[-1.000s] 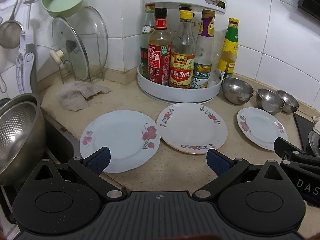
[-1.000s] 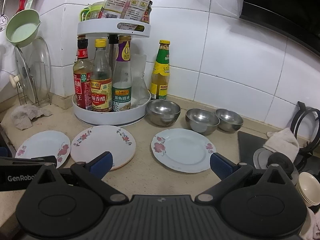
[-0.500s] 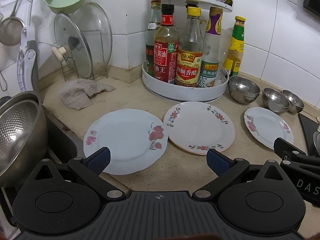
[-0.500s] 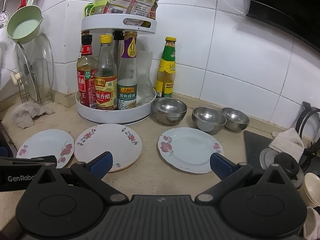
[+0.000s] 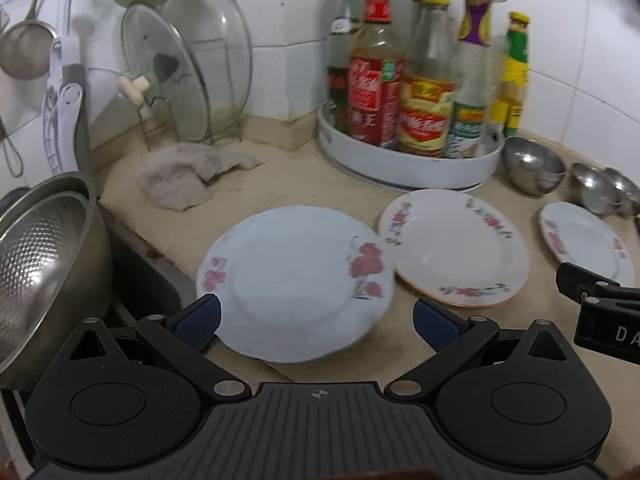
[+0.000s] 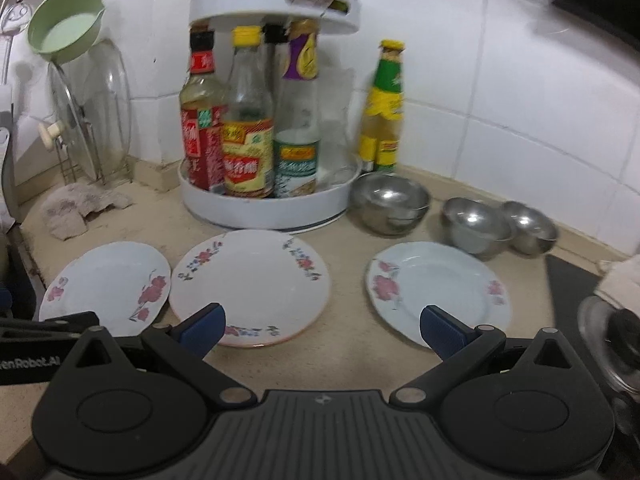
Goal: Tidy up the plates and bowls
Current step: 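Move the right tool to the pink-rose plate and grip its rim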
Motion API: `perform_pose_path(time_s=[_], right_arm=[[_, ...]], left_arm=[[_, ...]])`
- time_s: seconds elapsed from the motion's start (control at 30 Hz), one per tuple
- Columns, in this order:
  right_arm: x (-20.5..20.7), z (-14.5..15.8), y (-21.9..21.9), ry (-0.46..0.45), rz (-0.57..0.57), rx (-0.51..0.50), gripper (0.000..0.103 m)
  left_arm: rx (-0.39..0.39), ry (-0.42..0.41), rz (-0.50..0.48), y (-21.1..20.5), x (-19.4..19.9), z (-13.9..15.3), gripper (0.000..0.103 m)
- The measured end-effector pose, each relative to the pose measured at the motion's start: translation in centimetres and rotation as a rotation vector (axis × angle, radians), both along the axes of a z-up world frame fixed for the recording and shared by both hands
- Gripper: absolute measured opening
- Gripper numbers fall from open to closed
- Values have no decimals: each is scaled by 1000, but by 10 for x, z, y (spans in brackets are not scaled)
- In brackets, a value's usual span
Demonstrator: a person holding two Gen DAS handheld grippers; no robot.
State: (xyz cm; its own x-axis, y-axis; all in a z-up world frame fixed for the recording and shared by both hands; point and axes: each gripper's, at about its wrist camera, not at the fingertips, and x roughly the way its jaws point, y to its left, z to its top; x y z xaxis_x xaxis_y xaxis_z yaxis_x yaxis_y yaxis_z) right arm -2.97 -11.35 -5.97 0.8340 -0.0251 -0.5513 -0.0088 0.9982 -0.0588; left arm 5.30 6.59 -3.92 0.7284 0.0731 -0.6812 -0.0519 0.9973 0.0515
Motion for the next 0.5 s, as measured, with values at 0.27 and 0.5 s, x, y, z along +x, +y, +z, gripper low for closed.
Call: perform_pose_path(time_s=[0.27,0.5], right_arm=[[36,-15,-2,58,121,89,101],[43,-31,19,96,325,80,101]], left_arm=[[17,6,-31,14,27,-8,103],[38,55,27,39,42,-23,103]])
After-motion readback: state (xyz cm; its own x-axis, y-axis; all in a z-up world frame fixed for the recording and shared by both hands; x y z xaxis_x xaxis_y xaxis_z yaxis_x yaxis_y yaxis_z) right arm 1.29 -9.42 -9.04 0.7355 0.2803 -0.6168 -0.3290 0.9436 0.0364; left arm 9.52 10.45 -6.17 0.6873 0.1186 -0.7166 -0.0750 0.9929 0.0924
